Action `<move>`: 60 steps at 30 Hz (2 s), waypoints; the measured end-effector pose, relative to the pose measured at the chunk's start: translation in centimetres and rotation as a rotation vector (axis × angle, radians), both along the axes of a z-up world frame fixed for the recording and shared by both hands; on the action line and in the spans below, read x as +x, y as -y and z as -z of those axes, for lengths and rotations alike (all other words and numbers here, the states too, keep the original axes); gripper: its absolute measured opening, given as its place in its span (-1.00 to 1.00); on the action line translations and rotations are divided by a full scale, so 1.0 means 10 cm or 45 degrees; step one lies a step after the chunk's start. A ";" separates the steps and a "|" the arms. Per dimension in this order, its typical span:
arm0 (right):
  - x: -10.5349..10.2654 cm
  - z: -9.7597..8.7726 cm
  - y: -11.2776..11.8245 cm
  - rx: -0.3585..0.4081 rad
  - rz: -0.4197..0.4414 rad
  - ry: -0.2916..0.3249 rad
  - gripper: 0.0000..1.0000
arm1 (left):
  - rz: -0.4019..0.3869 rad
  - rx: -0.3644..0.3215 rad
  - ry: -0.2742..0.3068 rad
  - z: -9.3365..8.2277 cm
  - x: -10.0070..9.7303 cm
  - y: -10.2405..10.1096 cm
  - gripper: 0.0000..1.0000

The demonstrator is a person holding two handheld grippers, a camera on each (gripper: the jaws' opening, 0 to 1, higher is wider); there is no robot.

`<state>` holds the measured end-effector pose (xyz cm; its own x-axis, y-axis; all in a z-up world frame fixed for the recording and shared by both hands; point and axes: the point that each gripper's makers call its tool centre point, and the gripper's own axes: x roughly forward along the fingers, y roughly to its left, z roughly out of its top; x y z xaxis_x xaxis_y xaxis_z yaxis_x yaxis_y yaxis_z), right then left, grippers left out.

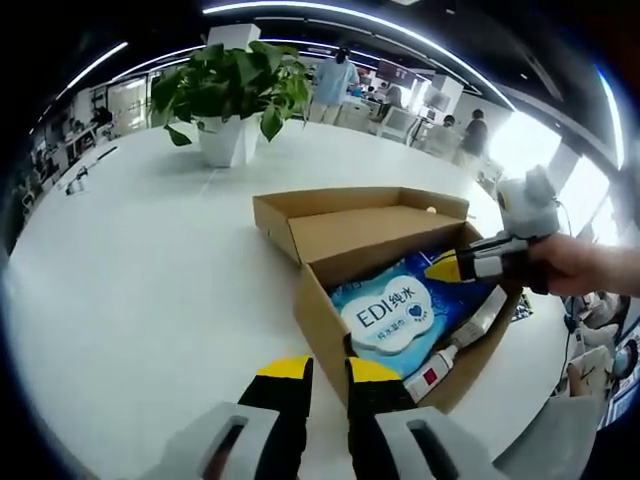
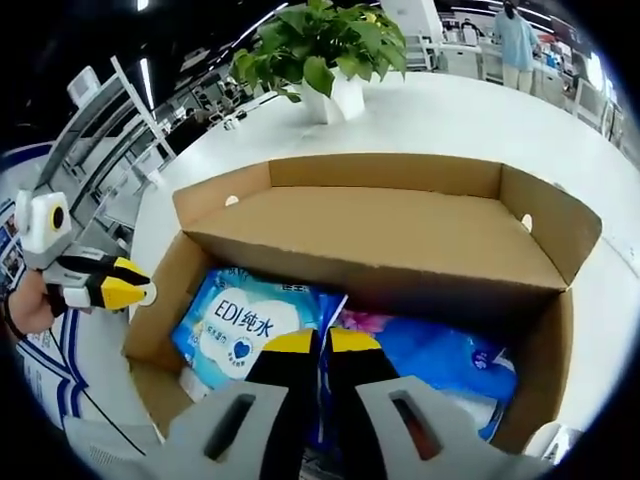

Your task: Operate the shoe box by opening the lid, removing the specified soft item, and placing it in the target area until the item is outside and the box remains undamaged.

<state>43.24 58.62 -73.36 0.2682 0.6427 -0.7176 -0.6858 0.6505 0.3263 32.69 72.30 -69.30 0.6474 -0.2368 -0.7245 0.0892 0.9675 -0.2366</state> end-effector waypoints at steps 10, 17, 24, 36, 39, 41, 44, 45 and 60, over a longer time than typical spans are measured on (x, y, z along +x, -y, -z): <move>0.06 0.07 -0.01 -0.078 -0.072 0.066 -0.91 | 0.004 0.003 0.000 0.01 -0.01 -0.01 -0.75; 0.09 0.13 -0.03 -0.135 -0.104 0.100 -0.92 | 0.006 0.005 0.003 0.01 0.02 -0.02 -0.75; 0.08 0.11 -0.01 -0.166 -0.092 0.099 -0.98 | 0.014 0.005 0.010 -0.01 0.05 0.02 -0.75; 0.06 -0.03 0.02 -0.134 -0.042 0.081 -1.00 | 0.041 -0.003 0.016 -0.04 0.08 0.18 -0.76; 0.08 -0.09 0.08 -0.128 -0.027 0.088 -1.00 | 0.054 -0.006 0.017 -0.05 0.10 0.25 -0.76; 0.12 -0.12 0.11 -0.117 -0.010 0.082 -1.00 | 0.060 -0.011 0.016 -0.04 0.11 0.30 -0.75; 0.11 -0.19 0.16 -0.112 -0.006 0.096 -1.00 | 0.071 -0.021 0.013 -0.03 0.13 0.38 -0.75; 0.12 -0.21 0.18 -0.114 -0.001 0.100 -1.00 | 0.079 -0.022 0.013 -0.03 0.14 0.42 -0.75; 0.07 -0.48 0.62 -0.103 0.067 0.135 -1.00 | 0.143 -0.068 -0.036 0.12 0.30 0.80 -0.68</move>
